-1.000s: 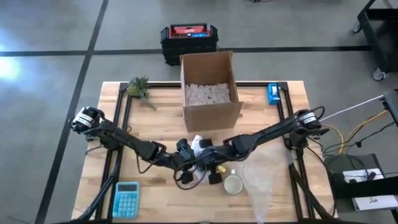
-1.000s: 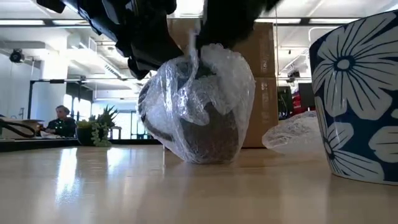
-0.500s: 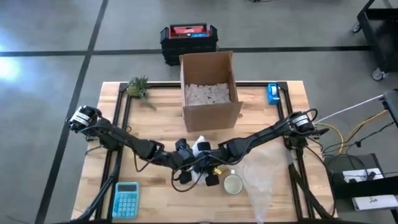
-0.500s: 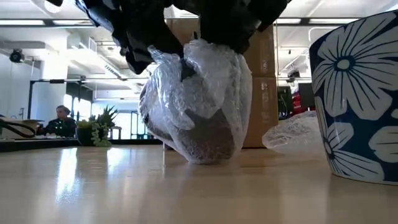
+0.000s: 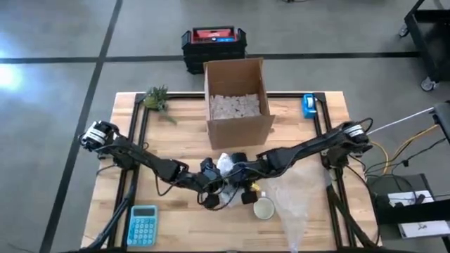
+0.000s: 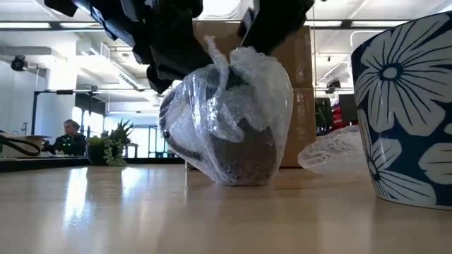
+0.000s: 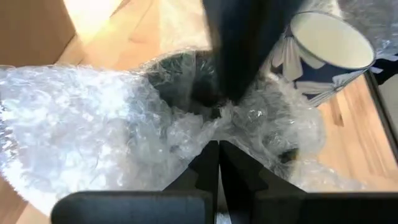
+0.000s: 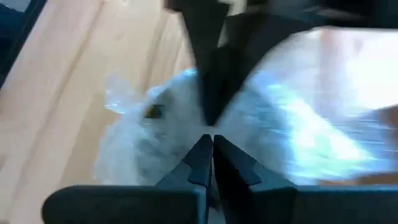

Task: Wrap mug
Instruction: Wrap the green mug with the bubble wrap

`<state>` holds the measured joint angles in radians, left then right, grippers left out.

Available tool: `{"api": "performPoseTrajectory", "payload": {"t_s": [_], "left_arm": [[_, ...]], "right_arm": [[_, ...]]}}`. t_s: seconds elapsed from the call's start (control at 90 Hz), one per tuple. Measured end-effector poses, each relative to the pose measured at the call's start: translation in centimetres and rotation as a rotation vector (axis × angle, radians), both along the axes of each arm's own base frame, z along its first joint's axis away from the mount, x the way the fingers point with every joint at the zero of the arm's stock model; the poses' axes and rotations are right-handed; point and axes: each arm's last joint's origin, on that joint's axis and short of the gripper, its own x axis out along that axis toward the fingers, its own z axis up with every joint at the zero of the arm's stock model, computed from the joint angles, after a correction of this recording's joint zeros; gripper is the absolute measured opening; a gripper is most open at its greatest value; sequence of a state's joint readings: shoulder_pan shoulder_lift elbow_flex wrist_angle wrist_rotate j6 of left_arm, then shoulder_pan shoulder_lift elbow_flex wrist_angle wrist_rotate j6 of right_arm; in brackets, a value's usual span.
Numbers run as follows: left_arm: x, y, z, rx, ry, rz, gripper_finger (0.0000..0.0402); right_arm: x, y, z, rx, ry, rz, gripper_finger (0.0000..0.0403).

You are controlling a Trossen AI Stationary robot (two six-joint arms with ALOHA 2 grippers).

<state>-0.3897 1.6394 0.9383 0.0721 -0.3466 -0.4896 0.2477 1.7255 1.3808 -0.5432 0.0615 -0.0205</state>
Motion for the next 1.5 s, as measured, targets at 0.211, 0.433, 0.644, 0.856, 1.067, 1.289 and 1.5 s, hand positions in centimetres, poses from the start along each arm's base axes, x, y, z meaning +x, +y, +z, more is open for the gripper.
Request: {"api": "performPoseTrajectory", "payload": {"t_s": [0.211,0.433,0.644,0.856,1.067,1.289,1.5], "left_arm": [[0.1,0.0,0.1,-0.004,-0.012,0.000,0.0001],[0.1,0.0,0.1,-0.005,-0.013,0.000,0.0001],[0.1,0.0,0.1,-0.005,-0.014,-0.002,0.0001],[0.1,0.0,0.0,-0.004,-0.013,-0.001,0.0001],[-0.2,0.1,1.2,-0.029,-0.056,-0.011,0.0001],[-1.6,0.3,4.6,-0.062,-0.150,-0.017,0.0001],[-1.2,0.3,3.6,-0.022,-0.135,0.020,0.0001]], "right_arm": [[0.4,-2.3,0.5,-0.266,-0.065,-0.142,0.0002],[2.3,-2.1,-1.3,-0.292,-0.126,-0.095,0.0002],[1.6,1.0,-1.5,-0.133,-0.088,0.102,0.0002],[1.0,1.2,-4.4,-0.117,0.037,0.066,0.0002],[1.0,1.3,-6.9,-0.101,0.101,0.020,0.0002],[1.1,1.3,-6.6,-0.095,0.093,0.016,0.0002],[1.5,1.3,-6.2,-0.094,0.067,0.020,0.0002]]}}
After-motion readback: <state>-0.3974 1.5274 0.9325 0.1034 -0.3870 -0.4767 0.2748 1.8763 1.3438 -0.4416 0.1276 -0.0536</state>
